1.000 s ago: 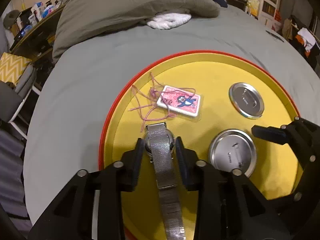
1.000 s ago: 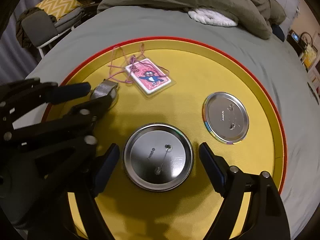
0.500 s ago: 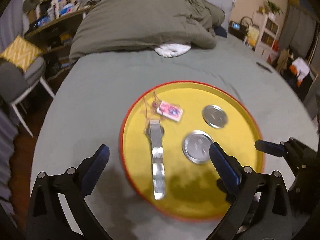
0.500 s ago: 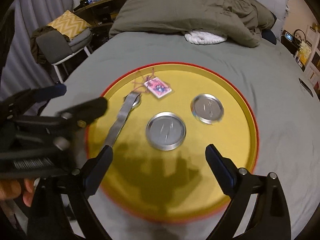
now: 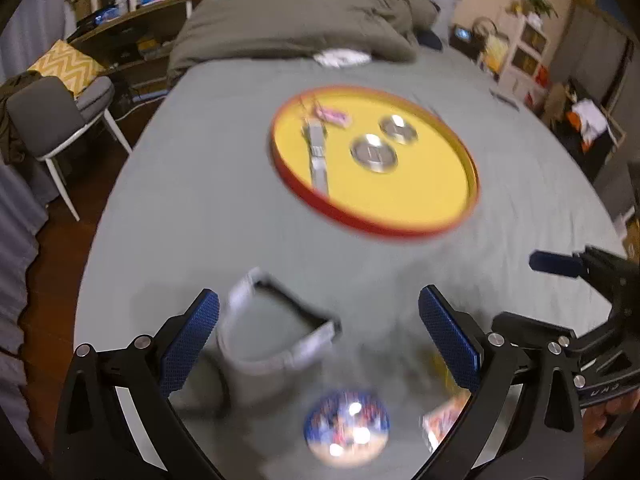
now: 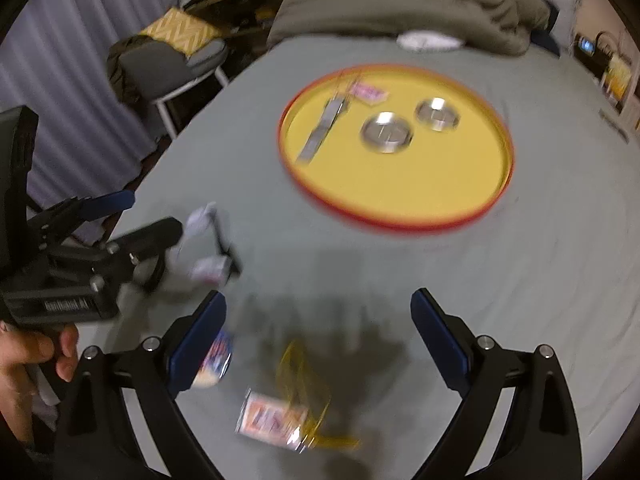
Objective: Organize jewelry
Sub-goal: 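Move the left tool to the Mickey button while the right tool approaches the card holder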
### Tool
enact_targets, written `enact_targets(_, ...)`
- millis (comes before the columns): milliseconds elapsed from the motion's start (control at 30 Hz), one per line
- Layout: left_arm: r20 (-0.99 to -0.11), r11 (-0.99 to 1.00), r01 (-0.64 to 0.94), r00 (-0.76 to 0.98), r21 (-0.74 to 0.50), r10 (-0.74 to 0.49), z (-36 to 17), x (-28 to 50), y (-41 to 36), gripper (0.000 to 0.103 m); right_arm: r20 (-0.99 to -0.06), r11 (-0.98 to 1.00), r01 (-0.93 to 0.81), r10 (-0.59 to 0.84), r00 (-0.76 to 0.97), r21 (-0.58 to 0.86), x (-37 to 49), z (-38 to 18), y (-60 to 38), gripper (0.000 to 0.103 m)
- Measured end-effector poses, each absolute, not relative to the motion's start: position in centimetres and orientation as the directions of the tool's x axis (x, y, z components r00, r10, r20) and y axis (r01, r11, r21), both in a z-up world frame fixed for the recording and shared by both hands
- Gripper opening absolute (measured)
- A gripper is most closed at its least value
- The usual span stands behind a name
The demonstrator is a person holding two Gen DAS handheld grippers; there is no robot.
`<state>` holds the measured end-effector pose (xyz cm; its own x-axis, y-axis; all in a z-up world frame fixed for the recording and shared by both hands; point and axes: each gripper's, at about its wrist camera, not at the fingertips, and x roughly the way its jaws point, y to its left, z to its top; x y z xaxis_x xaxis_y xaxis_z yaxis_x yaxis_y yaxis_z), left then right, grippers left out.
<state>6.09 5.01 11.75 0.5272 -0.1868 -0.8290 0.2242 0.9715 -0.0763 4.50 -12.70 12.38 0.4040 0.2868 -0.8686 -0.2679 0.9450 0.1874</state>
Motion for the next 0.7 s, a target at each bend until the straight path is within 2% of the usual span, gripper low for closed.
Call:
enact_targets(167,-0.863,0.967,0.255,0.481,-0.027,-0.151,8.1,2.0,4.0,0.097,-0.910,0.934,-0.328,0.253,0.330,0.141,1.3,9.5,-10.5,0.089)
enact_targets(267,-0.878,0.972,0.231,0.455,-0.044,-0.148,5.8,1.2,4.3,0.097,-0.925,0.932,-0.338,0.236,0.299,0.128,0.5,8.4,-9.8,0.089)
enact_targets(700,-0.911,0.975,0.223,0.398,-0.017,-0.107,1.8,2.6,3.8,0.097,-0.962,0.913,-0.388,0.209,0.178,0.127,-0.7,3.6,-8.5,0.089)
